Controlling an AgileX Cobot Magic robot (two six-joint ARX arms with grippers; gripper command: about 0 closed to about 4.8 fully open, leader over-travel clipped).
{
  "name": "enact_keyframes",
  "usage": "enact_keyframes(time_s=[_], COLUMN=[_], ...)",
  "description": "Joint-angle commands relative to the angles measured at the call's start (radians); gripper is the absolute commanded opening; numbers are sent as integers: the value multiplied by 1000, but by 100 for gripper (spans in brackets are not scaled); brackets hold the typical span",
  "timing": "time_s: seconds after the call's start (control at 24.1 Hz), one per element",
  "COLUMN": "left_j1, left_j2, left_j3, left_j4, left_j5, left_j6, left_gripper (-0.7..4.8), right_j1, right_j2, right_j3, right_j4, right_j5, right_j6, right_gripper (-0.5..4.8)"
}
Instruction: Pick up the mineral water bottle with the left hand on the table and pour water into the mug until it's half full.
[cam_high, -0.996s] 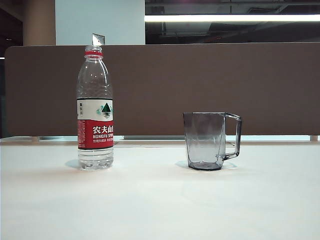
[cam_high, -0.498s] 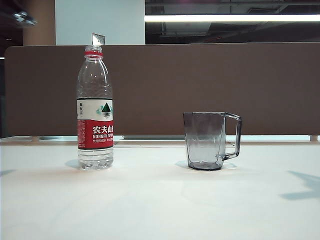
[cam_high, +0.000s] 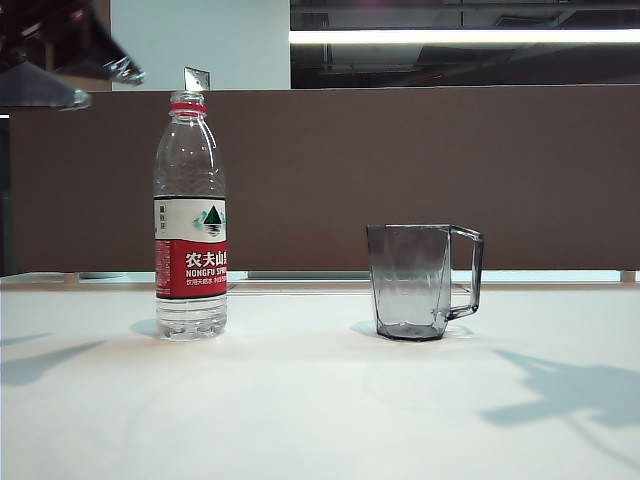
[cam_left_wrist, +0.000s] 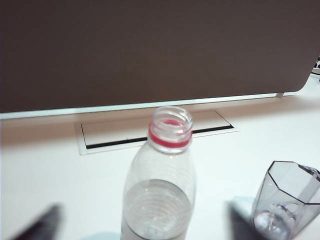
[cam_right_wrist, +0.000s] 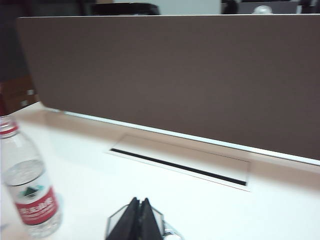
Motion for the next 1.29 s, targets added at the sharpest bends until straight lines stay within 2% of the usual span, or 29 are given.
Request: enact_keyframes(time_s=[0.04,0.21,0.33,0.75,1.04,1.29], left_j1=[-2,-2,-2,-6,-49,-61], left_j2=[29,122,225,385,497,575], left_j3=[5,6,6,6,8,53], left_j4=[60,133,235,385,501,508], left_j5=[0,0,0,1,1,1], left_j6=[19,19,19,9,13,16], left_gripper=[479,479,479,479,479,479], right_j1=[21,21,21,21,21,21], right_j2=[3,5,5,4,3,2], right_j3=[6,5,5,5,6,6], right_j4=[17,17,17,-10,-115,-188], right_j5=[6,5,5,0,-130,-164], right_j6=[-4,-4,-4,-4,-4,-3], right_gripper=[-2,-2,-2,-2,-2,-2])
